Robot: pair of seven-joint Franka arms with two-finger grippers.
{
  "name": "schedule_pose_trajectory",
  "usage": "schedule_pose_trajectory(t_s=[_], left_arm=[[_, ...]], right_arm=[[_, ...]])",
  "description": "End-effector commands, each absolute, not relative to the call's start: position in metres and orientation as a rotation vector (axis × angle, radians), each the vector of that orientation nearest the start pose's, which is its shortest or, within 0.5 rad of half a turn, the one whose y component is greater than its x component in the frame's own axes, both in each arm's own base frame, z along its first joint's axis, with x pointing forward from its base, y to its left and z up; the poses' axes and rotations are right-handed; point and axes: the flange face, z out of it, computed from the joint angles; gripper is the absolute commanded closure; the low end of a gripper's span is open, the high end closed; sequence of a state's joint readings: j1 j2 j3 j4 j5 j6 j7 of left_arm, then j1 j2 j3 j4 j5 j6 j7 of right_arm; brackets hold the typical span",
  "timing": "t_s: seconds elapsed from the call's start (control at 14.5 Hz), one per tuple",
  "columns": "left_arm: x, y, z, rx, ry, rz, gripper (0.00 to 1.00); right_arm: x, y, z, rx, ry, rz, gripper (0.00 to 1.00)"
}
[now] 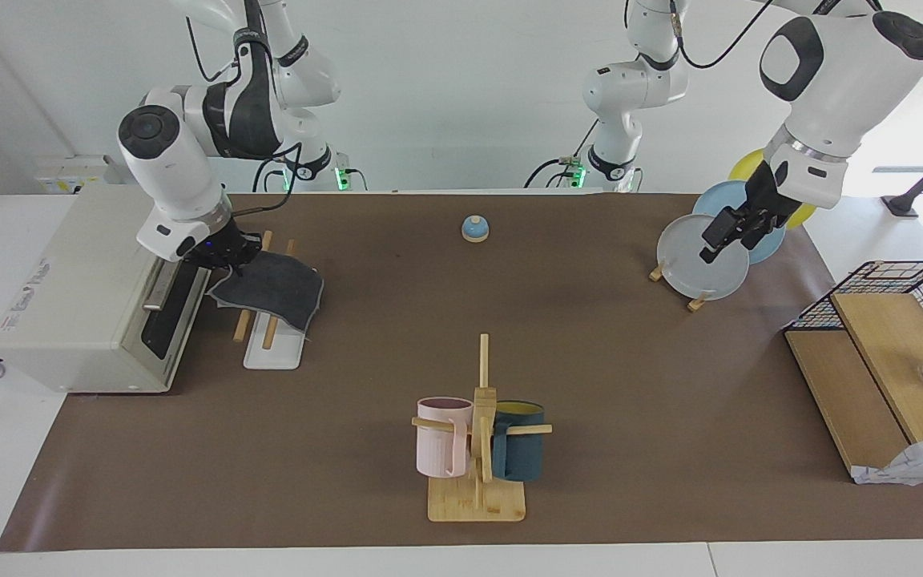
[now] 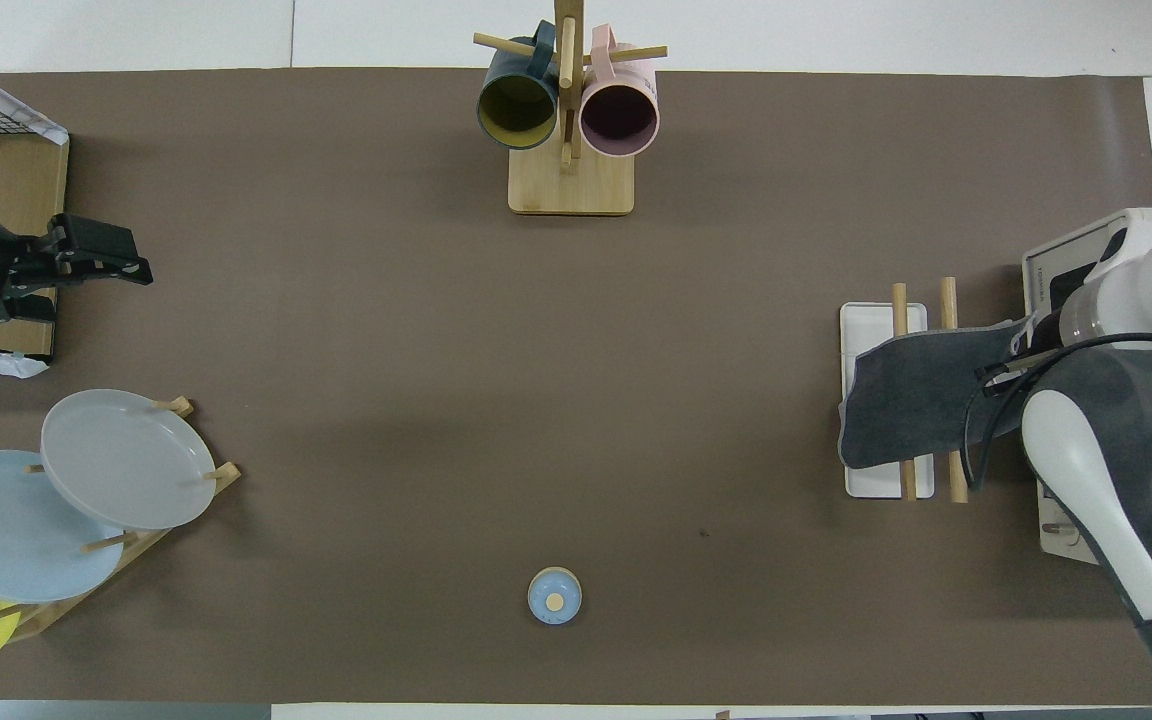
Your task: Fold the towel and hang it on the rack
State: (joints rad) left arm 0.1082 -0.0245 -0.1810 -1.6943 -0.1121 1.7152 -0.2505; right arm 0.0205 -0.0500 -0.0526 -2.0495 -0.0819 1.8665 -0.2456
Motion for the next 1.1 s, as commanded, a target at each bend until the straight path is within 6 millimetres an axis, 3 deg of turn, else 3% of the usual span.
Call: schedule_pose_trajectory(t_s=[0.0,0.21,0.35,0.48,0.55,0.69,0.83,0.9,1.04], left_arm=[[0.541,-0.054,0.613,-3.212,-0.074,0.027,0.0],[0.52,-0.07,0.621,-3.141,0.103,0.104,0.0],[0.509,-0.071,0.625,-3.133,0.107,0.13,0.0],[0.51,-0.071,0.618,-3.133,0.109,0.132,0.0],[0.511,-0.082,0.619,-3.138,0.121,0.102,0.0],[0.52,-0.077,0.622,-3.16,0.104,0.04,0.0],[0.525,-0.076,0.619,-3.161,0.109,0.05,0.0],[0.532,-0.072,0.609,-3.161,0.111,0.076,0.0],[0.545,-0.073,0.606,-3.16,0.111,0.074,0.0]], right_arm=[[0.515,-0.04,0.449,-3.17,-0.434,0.242,1.0],[0.514,-0.041,0.449,-3.172,-0.425,0.239,1.0],[0.514,-0.039,0.448,-3.172,-0.419,0.238,1.0],[0.513,-0.039,0.447,-3.171,-0.421,0.241,1.0],[0.514,-0.039,0.448,-3.171,-0.418,0.238,0.98],[0.514,-0.041,0.448,-3.17,-0.414,0.235,0.88],[0.516,-0.042,0.451,-3.167,-0.429,0.231,0.36],[0.516,-0.041,0.452,-3.165,-0.436,0.228,0.01],[0.518,-0.038,0.458,-3.163,-0.438,0.217,0.0]])
